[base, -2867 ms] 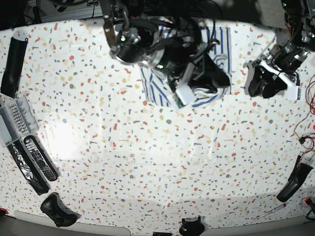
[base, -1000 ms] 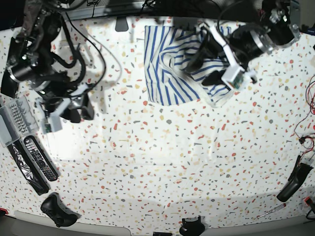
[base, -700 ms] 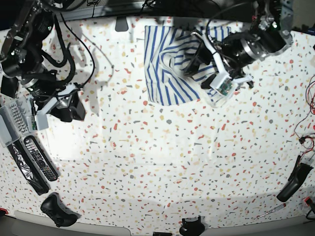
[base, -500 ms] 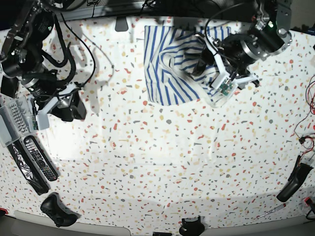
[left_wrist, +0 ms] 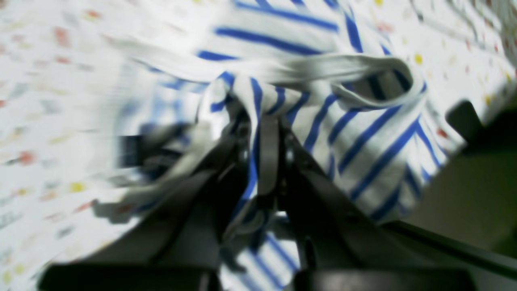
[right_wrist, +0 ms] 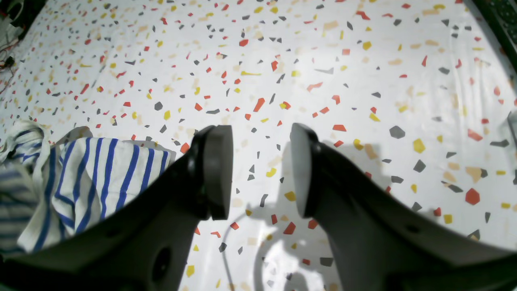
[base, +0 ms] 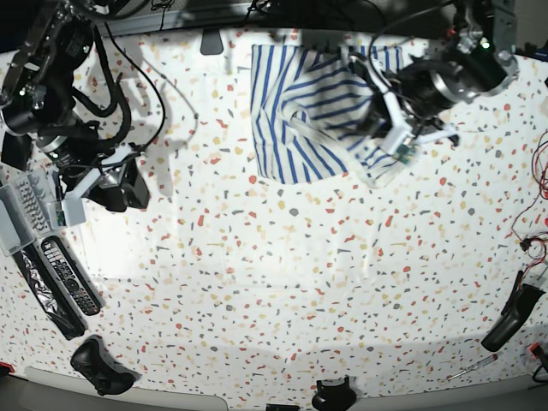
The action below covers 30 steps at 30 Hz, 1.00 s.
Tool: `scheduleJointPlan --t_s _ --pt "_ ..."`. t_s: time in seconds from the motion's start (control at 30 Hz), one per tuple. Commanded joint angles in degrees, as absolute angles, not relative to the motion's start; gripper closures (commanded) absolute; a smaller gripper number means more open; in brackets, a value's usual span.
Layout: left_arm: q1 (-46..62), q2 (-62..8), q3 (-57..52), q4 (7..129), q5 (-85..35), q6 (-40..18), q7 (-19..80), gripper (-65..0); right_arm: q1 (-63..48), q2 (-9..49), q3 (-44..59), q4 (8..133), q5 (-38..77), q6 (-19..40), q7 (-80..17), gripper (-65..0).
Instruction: Layout the t-shirt on the table in an organized manner, then fold the t-shirt properly
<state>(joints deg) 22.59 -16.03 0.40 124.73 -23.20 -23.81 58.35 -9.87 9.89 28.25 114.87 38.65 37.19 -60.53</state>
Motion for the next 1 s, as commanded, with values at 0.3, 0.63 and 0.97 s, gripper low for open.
scheduleJointPlan --t_s 0.3,0.63,0.97 --pt "34.4 -16.4 -24.6 125.9 -26.0 -25.7 52.5 0.0 -9.4 11.1 28.5 115.9 40.3 38.0 -59.0 -23.1" --pt "32.4 -16.4 -28.0 106.3 -24.9 -25.7 43.4 0.0 -9.4 11.1 28.5 115.9 42.4 38.0 -59.4 -23.1" --pt "15.8 -16.4 -24.6 83.8 -27.1 -25.8 43.6 0.0 -9.3 11.1 28.5 115.9 42.5 38.2 -59.3 -23.1"
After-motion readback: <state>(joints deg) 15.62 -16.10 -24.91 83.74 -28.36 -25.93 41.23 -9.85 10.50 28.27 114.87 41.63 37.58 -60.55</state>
